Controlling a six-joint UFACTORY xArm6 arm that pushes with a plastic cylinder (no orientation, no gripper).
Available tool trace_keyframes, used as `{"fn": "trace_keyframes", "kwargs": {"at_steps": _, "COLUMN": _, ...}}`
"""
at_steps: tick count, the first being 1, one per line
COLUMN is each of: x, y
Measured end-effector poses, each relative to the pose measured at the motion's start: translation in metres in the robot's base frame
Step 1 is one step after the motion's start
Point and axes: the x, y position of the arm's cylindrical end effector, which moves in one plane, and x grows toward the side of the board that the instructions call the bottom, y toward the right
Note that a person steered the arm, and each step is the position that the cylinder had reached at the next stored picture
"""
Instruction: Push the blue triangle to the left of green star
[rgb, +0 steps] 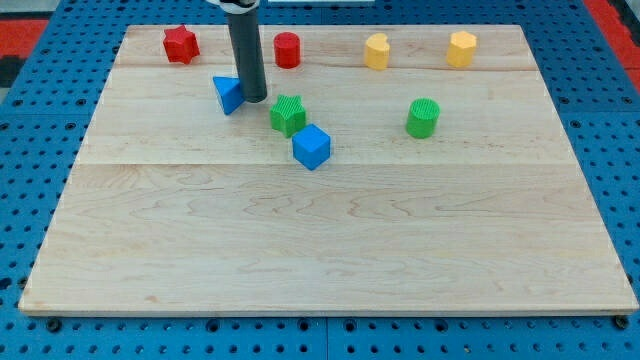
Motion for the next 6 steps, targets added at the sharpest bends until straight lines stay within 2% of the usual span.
{"fn": "trace_keyframes", "kwargs": {"at_steps": 2, "x": 0.002, "y": -0.061}}
{"fn": "trace_keyframes", "kwargs": {"at_steps": 3, "x": -0.017, "y": -0.034}}
{"fn": "trace_keyframes", "kwargs": {"at_steps": 5, "x": -0.022, "y": -0.095}}
{"fn": "trace_keyframes", "kwargs": {"at_steps": 6, "x": -0.023, "y": -0.102}}
